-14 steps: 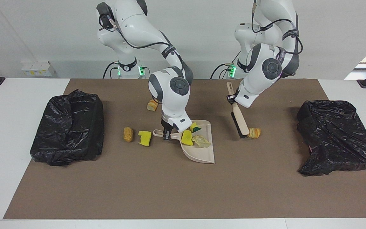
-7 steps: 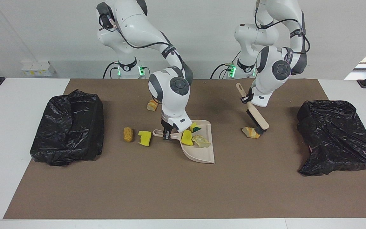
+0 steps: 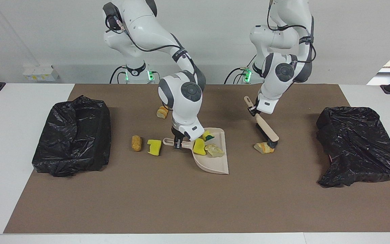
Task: Sweep and dump trash in bin
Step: 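Brush the scraps into the dustpan held by the right gripper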
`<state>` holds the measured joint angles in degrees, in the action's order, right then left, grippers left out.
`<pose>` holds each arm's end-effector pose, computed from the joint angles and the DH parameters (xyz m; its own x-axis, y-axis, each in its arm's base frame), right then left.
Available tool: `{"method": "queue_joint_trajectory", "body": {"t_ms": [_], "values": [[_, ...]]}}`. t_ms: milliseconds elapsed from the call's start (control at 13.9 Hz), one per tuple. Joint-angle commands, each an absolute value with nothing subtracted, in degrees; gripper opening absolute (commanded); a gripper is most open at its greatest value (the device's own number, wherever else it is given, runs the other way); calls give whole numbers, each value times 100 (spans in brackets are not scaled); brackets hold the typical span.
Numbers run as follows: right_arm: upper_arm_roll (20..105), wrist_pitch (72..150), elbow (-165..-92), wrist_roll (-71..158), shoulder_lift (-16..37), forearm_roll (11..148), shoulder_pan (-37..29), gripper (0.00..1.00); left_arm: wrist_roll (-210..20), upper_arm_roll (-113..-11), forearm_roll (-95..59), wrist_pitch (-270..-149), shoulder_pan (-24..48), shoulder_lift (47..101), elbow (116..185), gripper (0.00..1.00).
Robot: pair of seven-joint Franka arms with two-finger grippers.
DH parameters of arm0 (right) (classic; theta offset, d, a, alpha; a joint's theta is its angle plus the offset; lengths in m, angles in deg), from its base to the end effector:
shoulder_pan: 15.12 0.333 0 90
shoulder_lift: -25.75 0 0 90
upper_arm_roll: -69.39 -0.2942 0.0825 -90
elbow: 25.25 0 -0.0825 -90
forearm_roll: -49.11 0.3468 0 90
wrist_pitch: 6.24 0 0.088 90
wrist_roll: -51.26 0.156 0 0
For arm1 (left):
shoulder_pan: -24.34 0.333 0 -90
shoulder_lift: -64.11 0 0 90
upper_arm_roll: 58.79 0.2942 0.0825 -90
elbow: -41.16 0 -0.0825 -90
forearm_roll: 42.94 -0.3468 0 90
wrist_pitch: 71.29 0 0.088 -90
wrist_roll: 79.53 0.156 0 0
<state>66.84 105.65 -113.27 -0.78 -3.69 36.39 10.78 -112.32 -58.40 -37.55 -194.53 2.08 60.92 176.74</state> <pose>0.5722 0.2786 0.3003 0.0787 0.9765 -0.2005 0.9968 -0.0750 0.0259 0.4055 -0.1711 0.2907 0.9541 0.2446 -0.1730 0.2434 -0.9695 -0.0285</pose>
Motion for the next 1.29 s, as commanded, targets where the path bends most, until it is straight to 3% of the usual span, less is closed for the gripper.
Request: {"method": "queue_joint_trajectory", "body": {"t_ms": [0,359,646,933,1220], "values": [[6649,10565,-11499,265,-237,3584,1046,0,-10094,-5782,-3837,-19653,-10,6217,17581,0],[6649,10565,-11490,274,-237,3584,1046,0,-9193,-5817,-3767,-19890,-658,6516,17415,0],[6649,10556,-11490,274,-237,3584,1046,0,-8344,-5835,-3268,-19917,-1239,6788,16827,0],[6649,10556,-11490,265,-237,3584,1037,0,-8076,-5826,-2993,-19821,-1266,6859,16545,0],[6649,10565,-11490,257,-176,3619,932,0,-8478,-5756,-3002,-18830,-820,6561,16273,0]]}}
